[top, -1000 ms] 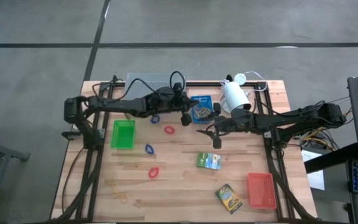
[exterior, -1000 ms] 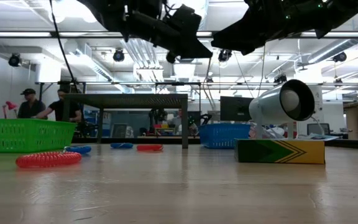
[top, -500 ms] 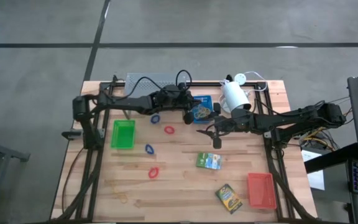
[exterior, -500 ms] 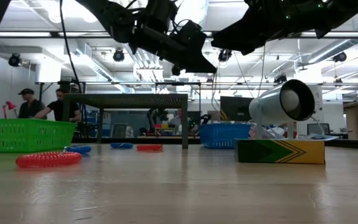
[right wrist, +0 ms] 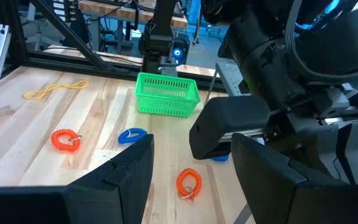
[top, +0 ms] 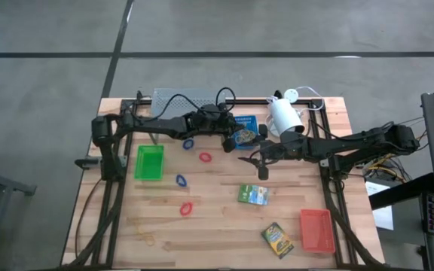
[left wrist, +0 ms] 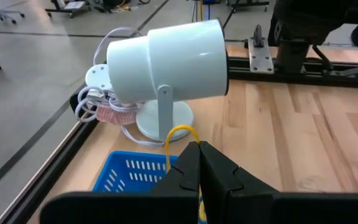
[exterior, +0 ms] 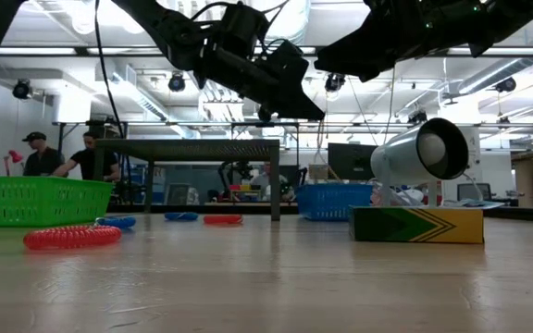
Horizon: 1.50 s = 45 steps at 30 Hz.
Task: Pick & Place Office Desk Supplies
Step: Put the yellow rubber band into the blue bin
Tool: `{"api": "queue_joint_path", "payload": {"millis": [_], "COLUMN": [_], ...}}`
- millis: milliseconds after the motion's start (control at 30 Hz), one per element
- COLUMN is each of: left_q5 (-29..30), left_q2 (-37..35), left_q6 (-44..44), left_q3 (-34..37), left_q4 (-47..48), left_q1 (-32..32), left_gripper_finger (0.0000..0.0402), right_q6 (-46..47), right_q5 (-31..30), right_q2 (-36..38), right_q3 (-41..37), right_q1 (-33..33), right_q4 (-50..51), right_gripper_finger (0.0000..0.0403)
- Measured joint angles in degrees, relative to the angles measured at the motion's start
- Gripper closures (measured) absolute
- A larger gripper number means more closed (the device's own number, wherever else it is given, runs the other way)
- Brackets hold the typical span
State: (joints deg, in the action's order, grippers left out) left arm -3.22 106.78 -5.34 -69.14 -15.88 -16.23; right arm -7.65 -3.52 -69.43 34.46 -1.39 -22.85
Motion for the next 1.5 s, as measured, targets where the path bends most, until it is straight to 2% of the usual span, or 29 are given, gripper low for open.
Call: {"api": "queue_joint_path", "payload": {"millis": [267,967,1500], "left_q5": [0.0,-1.9,-0.4], "left_q2": [0.0,0.0,6.4], "left_q6": [-0.1,-0.3,2.8], "left_q3": [-0.2,0.2,-1.8], "left_q4": [3.4,4.4,-0.6], "left_q1": [0.0,0.8,1.4], "left_gripper_finger": [0.0399,0.0399,0.0399], "right_q6": [0.1,0.1,0.0], "right_q5": [0.0,0.0,0.0], "right_q2": [0.0,0.0,0.0], "right_q3": [0.0,0.0,0.0], "right_q1": [0.0,0.0,0.0], "right_q4": [0.0,0.0,0.0], "right_gripper_finger": [0.0191,0.0191,0.0191]}}
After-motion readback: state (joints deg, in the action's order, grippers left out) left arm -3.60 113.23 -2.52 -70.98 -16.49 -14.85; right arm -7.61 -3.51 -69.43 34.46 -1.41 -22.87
